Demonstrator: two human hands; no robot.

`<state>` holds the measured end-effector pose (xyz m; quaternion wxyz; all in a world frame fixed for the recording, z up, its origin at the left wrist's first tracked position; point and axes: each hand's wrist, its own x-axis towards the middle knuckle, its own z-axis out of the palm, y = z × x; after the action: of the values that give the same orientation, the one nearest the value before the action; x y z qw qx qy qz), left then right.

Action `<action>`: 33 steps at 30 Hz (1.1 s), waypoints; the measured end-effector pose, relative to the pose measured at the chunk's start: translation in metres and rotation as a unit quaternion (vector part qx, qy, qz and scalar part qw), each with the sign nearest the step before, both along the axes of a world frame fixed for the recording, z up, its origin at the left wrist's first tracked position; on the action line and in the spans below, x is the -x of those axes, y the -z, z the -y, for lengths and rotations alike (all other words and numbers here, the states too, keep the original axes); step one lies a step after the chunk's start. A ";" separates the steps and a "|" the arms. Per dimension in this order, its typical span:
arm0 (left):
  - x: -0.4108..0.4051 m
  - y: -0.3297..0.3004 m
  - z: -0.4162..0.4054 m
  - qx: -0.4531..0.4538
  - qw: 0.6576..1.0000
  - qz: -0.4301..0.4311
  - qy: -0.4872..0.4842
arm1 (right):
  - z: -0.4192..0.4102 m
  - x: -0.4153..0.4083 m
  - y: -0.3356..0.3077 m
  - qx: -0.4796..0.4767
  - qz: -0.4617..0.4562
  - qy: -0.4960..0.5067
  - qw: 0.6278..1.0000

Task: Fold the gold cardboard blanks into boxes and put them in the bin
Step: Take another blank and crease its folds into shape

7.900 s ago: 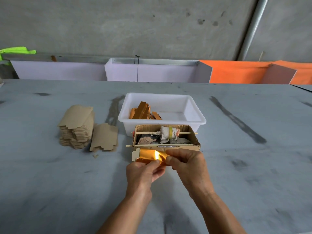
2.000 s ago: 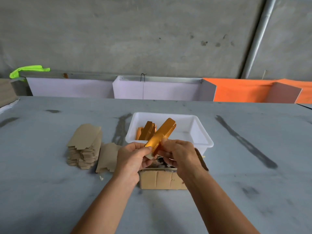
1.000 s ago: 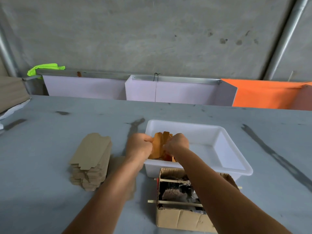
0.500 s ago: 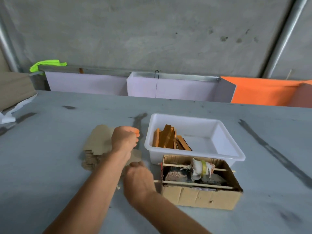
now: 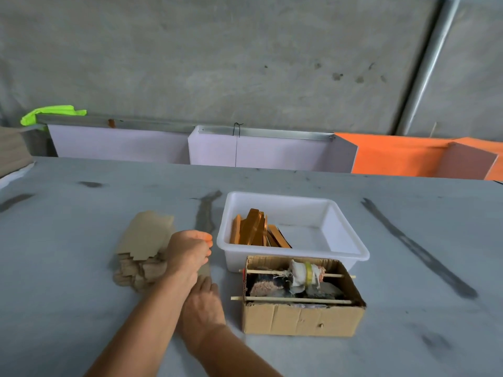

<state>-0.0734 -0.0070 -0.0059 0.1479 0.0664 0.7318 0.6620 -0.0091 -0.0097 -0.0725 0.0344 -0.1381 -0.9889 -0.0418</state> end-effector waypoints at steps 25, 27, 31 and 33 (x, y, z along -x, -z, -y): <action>-0.023 0.001 0.053 0.029 0.983 -0.169 0.061 | 0.020 -0.091 -0.053 0.113 -0.248 0.136 0.953; -0.027 0.003 0.057 0.033 0.980 -0.166 0.104 | 0.008 -0.102 -0.058 0.166 -0.268 0.193 0.929; -0.037 0.003 0.065 0.067 0.972 -0.160 0.159 | -0.022 -0.132 -0.056 0.333 -0.304 0.186 0.873; -0.044 0.002 0.067 0.059 0.969 -0.144 0.191 | -0.032 -0.144 -0.056 0.401 -0.304 0.202 0.840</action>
<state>-0.0297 -0.0743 -0.0079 0.1685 0.2902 0.7571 0.5606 0.1347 0.0226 -0.0165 0.2655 -0.3427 -0.8092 0.3965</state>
